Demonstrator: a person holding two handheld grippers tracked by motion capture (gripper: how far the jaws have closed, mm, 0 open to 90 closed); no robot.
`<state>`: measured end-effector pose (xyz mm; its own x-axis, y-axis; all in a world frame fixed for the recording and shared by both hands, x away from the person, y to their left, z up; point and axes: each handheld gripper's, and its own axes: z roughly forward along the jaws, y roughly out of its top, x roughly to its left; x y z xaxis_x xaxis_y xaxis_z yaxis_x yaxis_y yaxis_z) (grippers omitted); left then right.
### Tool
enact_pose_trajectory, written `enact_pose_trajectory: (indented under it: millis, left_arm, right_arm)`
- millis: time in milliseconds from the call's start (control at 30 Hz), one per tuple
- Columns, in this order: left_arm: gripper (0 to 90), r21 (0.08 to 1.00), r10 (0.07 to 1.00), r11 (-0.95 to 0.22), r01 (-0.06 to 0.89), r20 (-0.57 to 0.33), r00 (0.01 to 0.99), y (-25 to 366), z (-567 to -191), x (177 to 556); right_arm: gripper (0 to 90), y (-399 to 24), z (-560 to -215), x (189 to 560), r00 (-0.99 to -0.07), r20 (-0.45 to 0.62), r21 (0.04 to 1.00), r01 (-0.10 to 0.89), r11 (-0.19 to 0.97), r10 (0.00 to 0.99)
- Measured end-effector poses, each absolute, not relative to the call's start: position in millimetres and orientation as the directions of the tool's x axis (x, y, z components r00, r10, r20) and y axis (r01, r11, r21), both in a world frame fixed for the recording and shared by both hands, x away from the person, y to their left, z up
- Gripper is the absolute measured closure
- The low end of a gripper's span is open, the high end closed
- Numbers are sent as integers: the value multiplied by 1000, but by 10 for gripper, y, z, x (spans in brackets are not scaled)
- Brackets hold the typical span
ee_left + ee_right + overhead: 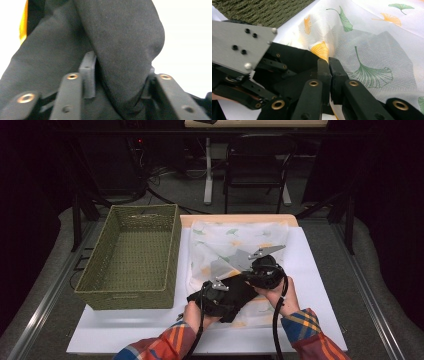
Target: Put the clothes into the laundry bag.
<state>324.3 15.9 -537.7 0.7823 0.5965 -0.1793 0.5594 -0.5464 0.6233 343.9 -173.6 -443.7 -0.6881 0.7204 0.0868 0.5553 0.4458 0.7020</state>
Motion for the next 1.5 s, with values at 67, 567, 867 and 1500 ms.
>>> enact_pose_trajectory:
  millis: [67, 567, 867, 1500]
  left_arm:
    - [668, 623, 600, -528, 577, -207, 773, 156, -5378, 3270]
    - [763, 683, 636, -380, 624, -297, 712, -35, -5151, 3431]
    - [493, 667, 635, -434, 605, -250, 731, -60, -5252, 3448]
    - [588, 643, 647, -498, 582, -170, 743, -50, -5415, 3348]
  right_arm:
    - [889, -1733, -4428, 3435, -689, 86, 706, 552, 444, 720]
    - [890, -1741, -4382, 3428, -690, 104, 723, 547, 421, 717]
    - [890, -1771, -4417, 3447, -688, 104, 715, 554, 427, 718]
    - [890, -1721, -4440, 3443, -692, 109, 702, 562, 438, 714]
